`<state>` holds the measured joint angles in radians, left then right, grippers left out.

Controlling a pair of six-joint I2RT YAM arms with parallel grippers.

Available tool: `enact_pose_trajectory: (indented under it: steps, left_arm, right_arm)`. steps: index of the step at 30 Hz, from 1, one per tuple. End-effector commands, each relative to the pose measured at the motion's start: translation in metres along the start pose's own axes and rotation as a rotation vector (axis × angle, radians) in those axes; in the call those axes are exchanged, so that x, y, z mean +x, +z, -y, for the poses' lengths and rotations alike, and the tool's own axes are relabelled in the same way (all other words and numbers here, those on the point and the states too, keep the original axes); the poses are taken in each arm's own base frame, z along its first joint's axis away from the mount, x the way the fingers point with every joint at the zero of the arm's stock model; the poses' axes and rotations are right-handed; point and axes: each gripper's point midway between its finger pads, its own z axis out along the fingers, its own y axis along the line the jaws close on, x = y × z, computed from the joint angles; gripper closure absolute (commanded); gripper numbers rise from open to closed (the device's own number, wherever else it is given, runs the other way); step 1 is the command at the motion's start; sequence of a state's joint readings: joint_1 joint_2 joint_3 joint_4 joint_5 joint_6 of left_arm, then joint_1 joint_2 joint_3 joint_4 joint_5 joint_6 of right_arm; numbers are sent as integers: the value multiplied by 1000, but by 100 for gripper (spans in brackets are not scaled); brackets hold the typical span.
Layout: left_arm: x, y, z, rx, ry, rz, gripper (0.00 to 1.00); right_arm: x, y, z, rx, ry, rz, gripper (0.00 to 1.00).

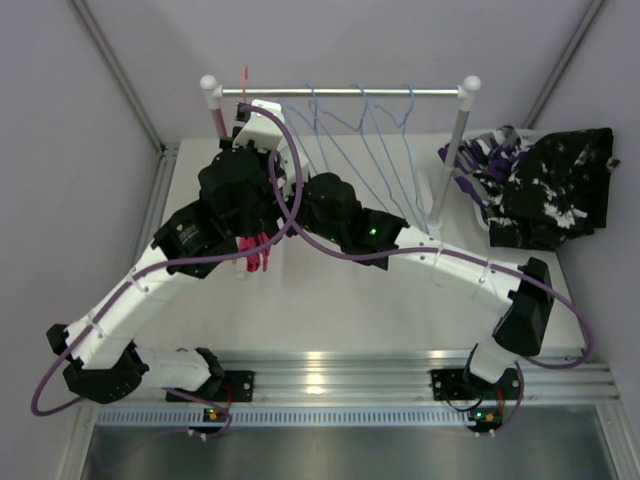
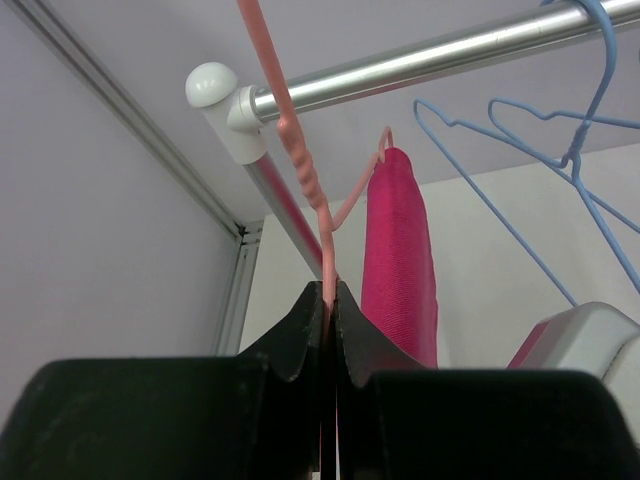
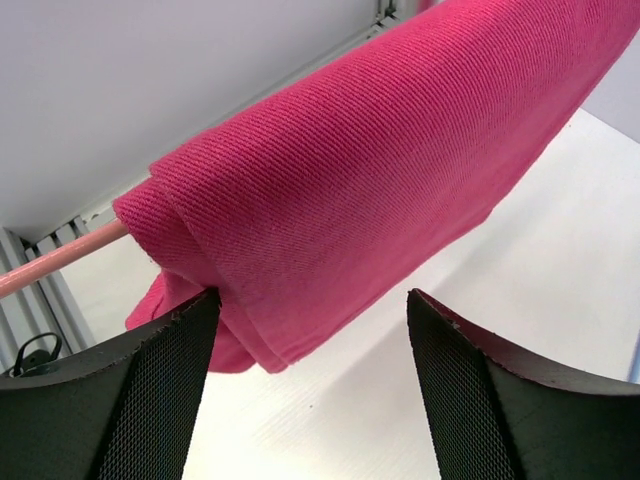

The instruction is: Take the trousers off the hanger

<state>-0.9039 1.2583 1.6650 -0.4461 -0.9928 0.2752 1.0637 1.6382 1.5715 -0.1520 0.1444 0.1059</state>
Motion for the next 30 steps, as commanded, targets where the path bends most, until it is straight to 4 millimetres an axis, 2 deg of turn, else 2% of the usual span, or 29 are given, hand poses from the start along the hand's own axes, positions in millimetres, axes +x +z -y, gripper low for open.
enact_pose_trajectory:
  steps: [1, 12, 19, 21, 22, 23, 25, 27, 28, 30]
  left_arm:
    - [-41, -10, -26, -39, -195, 124, 100]
    - [-38, -7, -22, -38, -178, 115, 100]
    - [-38, -10, -25, -35, -182, 116, 100]
    - [-39, -11, -27, -36, -184, 119, 100]
    - [-39, -11, -29, -38, -178, 119, 100]
    - [-40, -12, -30, -39, -179, 121, 100]
    - [-39, -11, -30, -43, -167, 118, 100]
    - [-38, -11, -27, -36, -164, 116, 100]
    - [-37, -10, -26, -32, -167, 115, 100]
    - [-36, -11, -25, -26, -170, 112, 100]
  right_arm:
    - [-39, -10, -1, -19, 24, 110, 25]
    - [-30, 0, -10, -66, 14, 89, 22]
    - [-20, 5, 8, -5, 4, 64, 23]
    - [-16, 6, 15, 18, -9, 52, 30]
    - [-14, 6, 18, 28, -13, 41, 36]
    - [-14, 7, 24, 42, -12, 37, 58]
    - [-12, 8, 30, 64, -10, 30, 70]
    - [-13, 8, 36, 81, -7, 31, 69]
    - [-14, 8, 38, 87, -5, 30, 64]
    - [-12, 9, 40, 94, -4, 26, 63]
